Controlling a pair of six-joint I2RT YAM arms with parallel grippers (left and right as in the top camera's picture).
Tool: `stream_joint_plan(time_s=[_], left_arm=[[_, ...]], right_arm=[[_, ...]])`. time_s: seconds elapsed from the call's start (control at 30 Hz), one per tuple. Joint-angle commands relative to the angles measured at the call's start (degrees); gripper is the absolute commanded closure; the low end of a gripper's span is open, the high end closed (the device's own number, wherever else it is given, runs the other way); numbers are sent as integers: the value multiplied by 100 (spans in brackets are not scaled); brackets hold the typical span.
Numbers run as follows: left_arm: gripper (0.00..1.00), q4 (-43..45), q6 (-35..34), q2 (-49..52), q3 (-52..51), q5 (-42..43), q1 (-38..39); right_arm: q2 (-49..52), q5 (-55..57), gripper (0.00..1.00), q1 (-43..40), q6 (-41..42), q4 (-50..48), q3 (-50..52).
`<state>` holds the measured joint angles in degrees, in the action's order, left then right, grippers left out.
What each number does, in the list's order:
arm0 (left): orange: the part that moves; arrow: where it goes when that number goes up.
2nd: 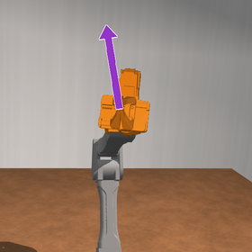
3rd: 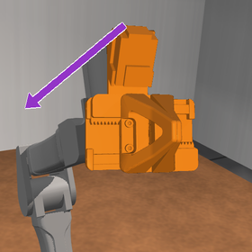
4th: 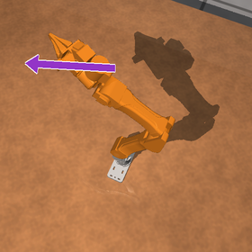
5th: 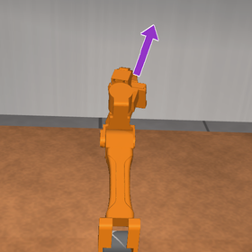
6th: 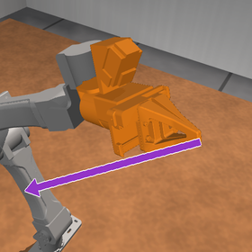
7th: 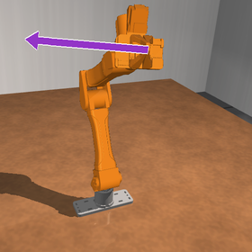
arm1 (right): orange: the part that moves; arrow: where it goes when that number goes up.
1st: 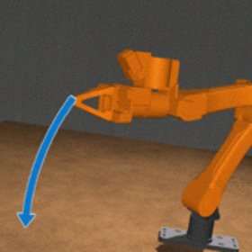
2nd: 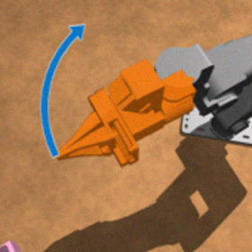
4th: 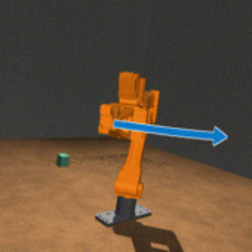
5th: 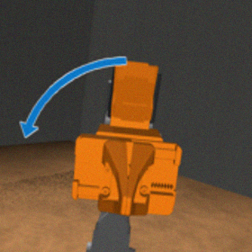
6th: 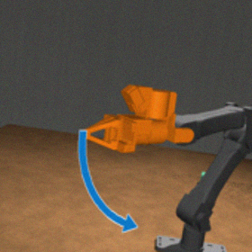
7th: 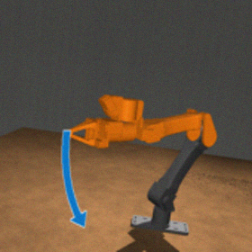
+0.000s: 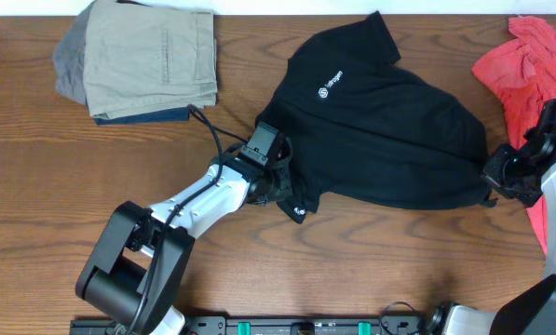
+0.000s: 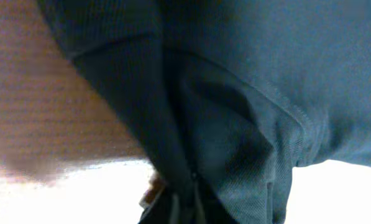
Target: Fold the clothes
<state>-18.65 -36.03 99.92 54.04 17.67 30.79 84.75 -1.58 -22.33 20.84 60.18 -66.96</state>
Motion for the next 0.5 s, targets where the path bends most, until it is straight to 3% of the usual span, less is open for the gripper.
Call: stream_joint_plan(time_s=[0.0, 0.27, 0.47], left_arm=[[94, -184, -4, 22, 107, -17, -61], [94, -1119, 17, -732, 107, -129, -431], [94, -2524, 79, -1891, 107, -1119, -1069]], right_arm=[[28, -20, 97, -11, 74, 7, 35], [28, -42, 97, -11, 79, 66, 35], [37, -385, 97, -9, 79, 68, 35]])
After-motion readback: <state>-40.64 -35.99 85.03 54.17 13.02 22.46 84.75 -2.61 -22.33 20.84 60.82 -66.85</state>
